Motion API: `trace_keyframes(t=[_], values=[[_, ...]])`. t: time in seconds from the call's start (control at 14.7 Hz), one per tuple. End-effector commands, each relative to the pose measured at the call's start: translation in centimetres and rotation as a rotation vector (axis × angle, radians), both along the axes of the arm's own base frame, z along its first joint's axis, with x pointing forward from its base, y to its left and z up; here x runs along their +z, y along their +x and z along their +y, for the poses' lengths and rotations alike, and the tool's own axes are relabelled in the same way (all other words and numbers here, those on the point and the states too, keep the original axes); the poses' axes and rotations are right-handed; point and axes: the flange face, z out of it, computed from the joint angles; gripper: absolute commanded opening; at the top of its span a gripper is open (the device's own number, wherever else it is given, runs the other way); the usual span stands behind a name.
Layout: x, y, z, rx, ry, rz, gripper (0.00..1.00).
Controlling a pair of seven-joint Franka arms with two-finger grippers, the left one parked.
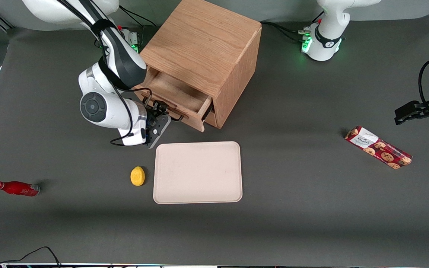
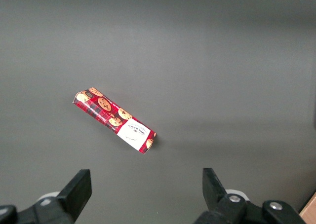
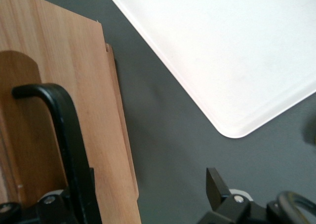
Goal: Open upper drawer
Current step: 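Pull the upper drawer outward by its handle with the right gripper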
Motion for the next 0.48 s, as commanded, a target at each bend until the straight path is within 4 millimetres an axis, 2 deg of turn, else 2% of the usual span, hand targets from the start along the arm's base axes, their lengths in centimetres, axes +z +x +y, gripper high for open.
trace_keyframes(t=[0.0, 0.14, 0.34, 0.41], values=[[0.3, 1.3, -1.1, 0.031, 0.003, -0.004, 1.00], [0.4, 2.1, -2.1, 0.034, 0.003, 0.000, 1.00], [1.0, 3.1, -2.6, 0.043, -0.010, -0.026, 1.00], [0.7, 3.3, -2.7, 0.041, -0.009, -0.021, 1.00]])
